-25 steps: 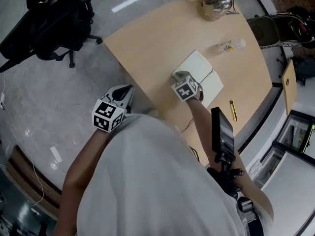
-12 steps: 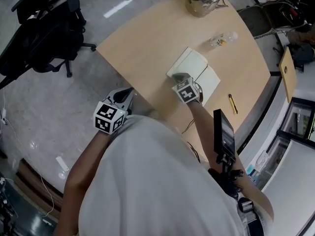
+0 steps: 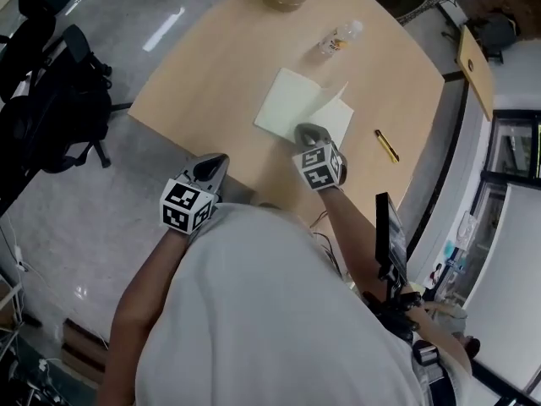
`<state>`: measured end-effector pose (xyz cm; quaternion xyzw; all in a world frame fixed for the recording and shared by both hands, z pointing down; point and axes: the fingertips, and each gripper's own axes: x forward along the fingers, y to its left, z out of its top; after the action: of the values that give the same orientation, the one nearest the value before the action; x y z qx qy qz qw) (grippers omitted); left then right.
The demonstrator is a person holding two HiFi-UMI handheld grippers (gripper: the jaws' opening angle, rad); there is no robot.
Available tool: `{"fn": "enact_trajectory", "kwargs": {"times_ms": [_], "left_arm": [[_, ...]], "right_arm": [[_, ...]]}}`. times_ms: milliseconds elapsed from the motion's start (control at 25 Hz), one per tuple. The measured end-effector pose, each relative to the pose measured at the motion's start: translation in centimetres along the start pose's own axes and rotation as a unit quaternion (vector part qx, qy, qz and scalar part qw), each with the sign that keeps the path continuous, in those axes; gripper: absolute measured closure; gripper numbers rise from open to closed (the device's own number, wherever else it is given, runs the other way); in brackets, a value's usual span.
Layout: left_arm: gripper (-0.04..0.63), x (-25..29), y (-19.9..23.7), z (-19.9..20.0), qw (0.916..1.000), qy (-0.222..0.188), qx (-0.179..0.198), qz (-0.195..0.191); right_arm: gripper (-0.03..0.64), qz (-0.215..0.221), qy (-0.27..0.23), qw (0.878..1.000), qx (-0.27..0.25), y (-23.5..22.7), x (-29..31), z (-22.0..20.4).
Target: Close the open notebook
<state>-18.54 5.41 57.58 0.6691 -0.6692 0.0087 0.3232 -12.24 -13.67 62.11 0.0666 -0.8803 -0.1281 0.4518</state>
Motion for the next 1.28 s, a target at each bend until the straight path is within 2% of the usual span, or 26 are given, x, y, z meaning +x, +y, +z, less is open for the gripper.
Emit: {"fn": "enact_trajectory", "kwargs": {"times_ms": [240, 520, 600, 680, 760, 880, 1000, 1120, 1280], "left_arm": [[0.589, 2.9, -2.2, 1.1, 0.9982, 0.021, 0.03, -0.047], [0.589, 4.0, -4.4, 2.3, 0.9962, 0.024, 0.042, -0.072], [0.589, 3.7, -4.4, 2.0, 0.9964, 0.026, 0.037, -0.072], [0.589, 3.4, -4.2, 1.5, 0.9969, 0.028, 0.03, -0.068], [0.589, 3.1, -3.8, 1.2, 0.9973, 0.029, 0.027, -0.062], [0.589, 2.4, -3.1, 1.3, 0.9979, 0.026, 0.028, -0.053], [0.589, 1.4, -2.1, 1.8, 0.9987, 0.017, 0.027, -0.04], [0.589, 0.1, -0.8, 2.0, 0.9995, 0.01, 0.021, -0.023], [0.589, -1.5, 1.0, 1.7, 0.9999, 0.006, 0.011, -0.005]], "right_arm": [[0.598, -0.08, 0.001, 0.994, 0.081, -3.6, -3.7, -4.8], [0.59, -0.093, 0.042, 0.973, 0.208, -4.5, -5.4, -11.9], [0.53, -0.107, 0.036, 0.97, 0.214, -4.9, -6.1, -12.1], [0.508, -0.105, 0.025, 0.98, 0.167, -4.1, -6.5, -10.9], [0.494, -0.08, 0.015, 0.993, 0.085, -2.2, -5.9, -8.7], [0.482, -0.038, 0.009, 0.999, -0.036, 1.4, -3.7, -5.6], [0.482, -0.02, 0.018, 0.99, -0.136, 3.9, -1.1, -4.0], [0.482, -0.027, 0.054, 0.973, -0.223, 4.9, 1.2, -4.2], [0.482, -0.041, 0.093, 0.955, -0.279, 5.1, 3.3, -5.3]]}}
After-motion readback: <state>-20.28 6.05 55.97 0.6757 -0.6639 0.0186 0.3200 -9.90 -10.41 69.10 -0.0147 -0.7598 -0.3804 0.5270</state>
